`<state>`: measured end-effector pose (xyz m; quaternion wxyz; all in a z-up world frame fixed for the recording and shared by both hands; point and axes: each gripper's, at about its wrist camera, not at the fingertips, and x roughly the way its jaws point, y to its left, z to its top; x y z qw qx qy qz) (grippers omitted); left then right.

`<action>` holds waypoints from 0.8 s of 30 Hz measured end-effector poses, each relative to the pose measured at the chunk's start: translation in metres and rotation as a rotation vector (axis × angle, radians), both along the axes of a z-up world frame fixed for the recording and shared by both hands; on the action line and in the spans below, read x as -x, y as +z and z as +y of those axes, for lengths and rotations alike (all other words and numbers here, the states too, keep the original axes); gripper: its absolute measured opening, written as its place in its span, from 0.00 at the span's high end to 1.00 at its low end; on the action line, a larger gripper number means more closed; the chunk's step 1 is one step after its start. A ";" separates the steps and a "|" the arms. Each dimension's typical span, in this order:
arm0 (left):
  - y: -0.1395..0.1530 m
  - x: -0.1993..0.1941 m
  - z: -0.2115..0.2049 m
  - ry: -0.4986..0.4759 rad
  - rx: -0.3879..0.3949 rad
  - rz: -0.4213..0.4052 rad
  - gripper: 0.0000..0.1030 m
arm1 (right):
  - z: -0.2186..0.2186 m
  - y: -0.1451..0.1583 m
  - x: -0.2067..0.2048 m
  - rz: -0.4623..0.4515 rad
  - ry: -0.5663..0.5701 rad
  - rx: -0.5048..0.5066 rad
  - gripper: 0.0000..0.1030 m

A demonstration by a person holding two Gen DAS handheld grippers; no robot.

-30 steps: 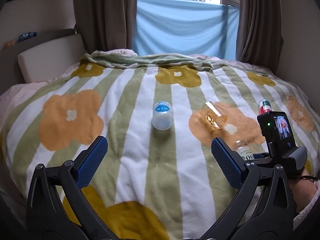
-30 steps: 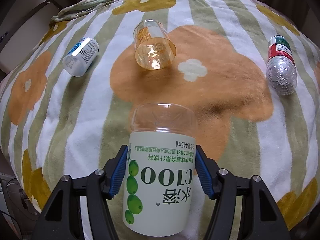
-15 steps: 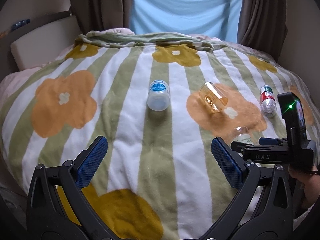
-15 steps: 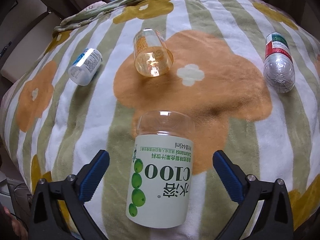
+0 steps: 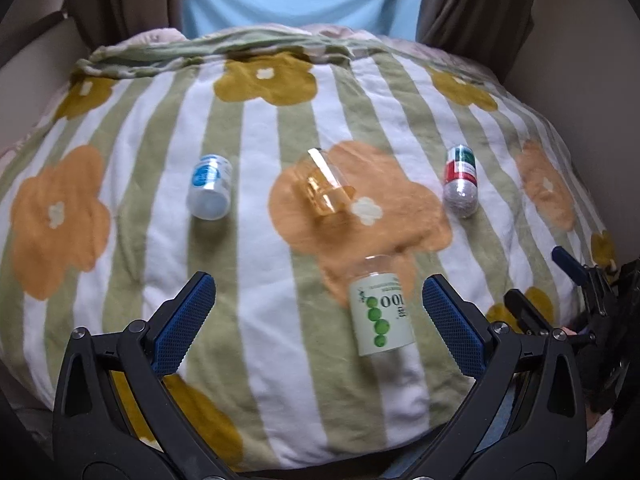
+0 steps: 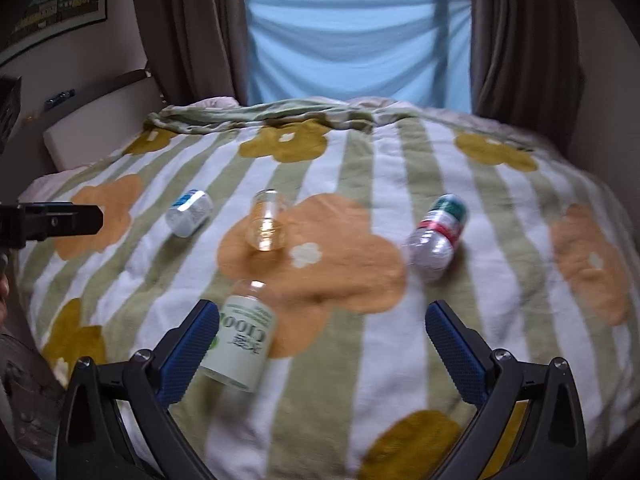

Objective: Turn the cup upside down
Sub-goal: 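Move the left tool to the green-labeled bottle and grasp its body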

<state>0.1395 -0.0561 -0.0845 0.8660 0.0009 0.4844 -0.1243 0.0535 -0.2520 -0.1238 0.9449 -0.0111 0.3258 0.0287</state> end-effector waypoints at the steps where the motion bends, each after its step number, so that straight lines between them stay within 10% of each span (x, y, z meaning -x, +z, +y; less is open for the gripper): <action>1: -0.005 -0.005 -0.010 -0.017 -0.008 0.037 0.00 | -0.006 0.002 0.008 -0.037 -0.010 0.001 0.00; 9: -0.084 -0.046 -0.071 -0.054 -0.237 0.328 0.00 | -0.044 -0.004 0.043 -0.117 -0.008 -0.131 0.00; 24: -0.152 -0.072 -0.066 0.117 -0.065 0.563 0.01 | -0.084 -0.030 0.060 -0.094 -0.038 -0.219 0.00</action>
